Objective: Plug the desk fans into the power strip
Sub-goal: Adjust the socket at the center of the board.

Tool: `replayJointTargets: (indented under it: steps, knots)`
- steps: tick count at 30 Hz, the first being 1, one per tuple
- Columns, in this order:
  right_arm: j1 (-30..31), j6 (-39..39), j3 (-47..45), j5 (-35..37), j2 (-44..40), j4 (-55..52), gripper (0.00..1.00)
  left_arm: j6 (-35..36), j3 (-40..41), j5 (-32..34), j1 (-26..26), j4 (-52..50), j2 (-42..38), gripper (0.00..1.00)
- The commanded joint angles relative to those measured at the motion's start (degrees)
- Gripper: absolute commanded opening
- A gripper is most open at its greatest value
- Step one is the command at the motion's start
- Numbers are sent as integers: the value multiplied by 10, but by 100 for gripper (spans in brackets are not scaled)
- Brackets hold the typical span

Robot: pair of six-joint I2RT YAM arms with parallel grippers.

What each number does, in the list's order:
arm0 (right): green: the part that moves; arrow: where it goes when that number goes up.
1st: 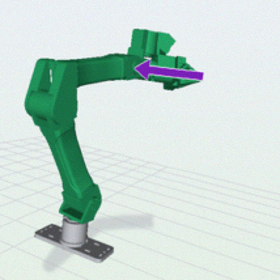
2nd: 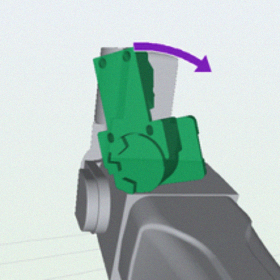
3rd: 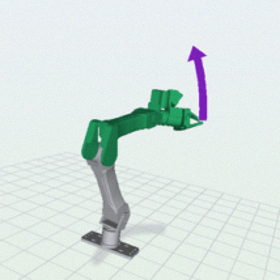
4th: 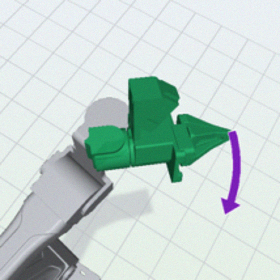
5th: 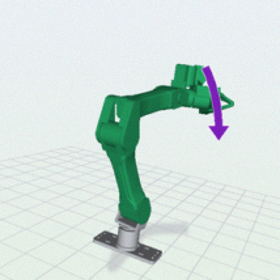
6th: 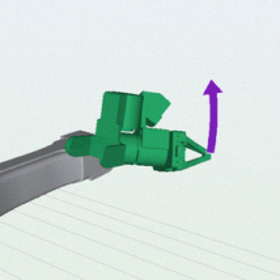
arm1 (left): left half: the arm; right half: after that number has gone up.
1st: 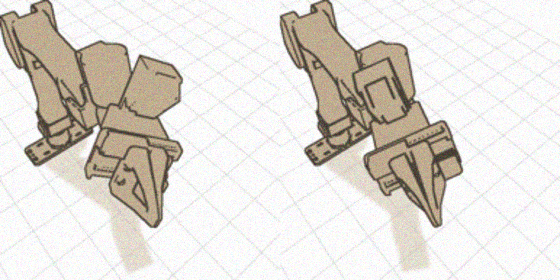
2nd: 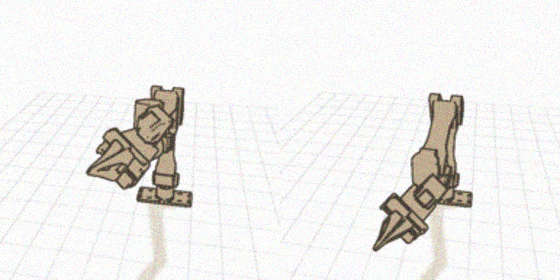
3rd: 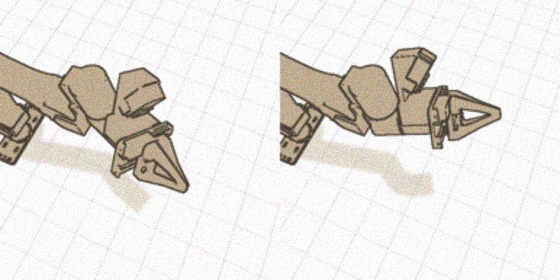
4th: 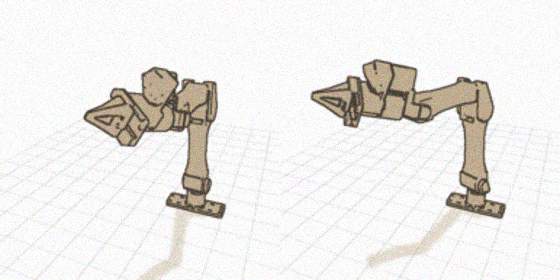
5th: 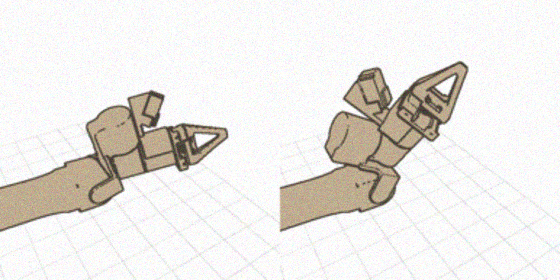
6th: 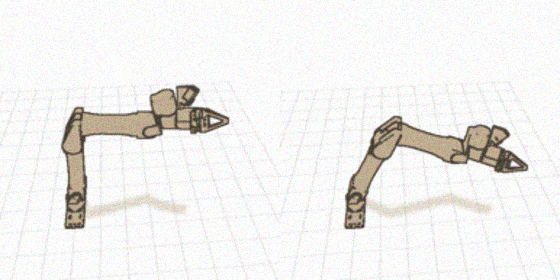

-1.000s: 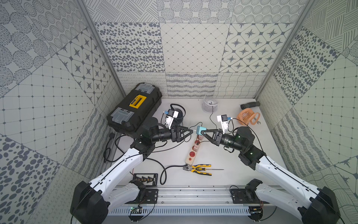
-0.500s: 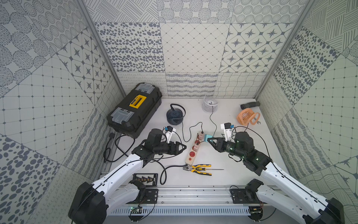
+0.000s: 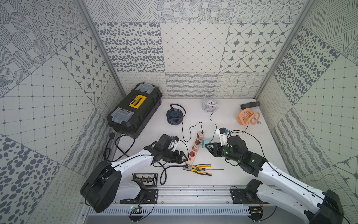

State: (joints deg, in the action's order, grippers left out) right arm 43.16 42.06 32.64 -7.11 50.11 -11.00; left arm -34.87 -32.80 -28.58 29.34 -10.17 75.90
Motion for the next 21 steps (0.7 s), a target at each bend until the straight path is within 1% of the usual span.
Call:
replayJointTargets:
  steps: [1,9,15,21]
  knots:
    - [7,11,-3,24,3,17,0,0,-1,-15,16,52,46,72]
    - [11,26,-13,36,2,16,0,-5,-29,-43,40,91,125,47]
    - [12,31,-14,44,-3,16,0,-16,-54,-44,54,119,177,31]
    - [15,40,-34,60,-24,11,0,-61,-75,-47,68,186,231,25]
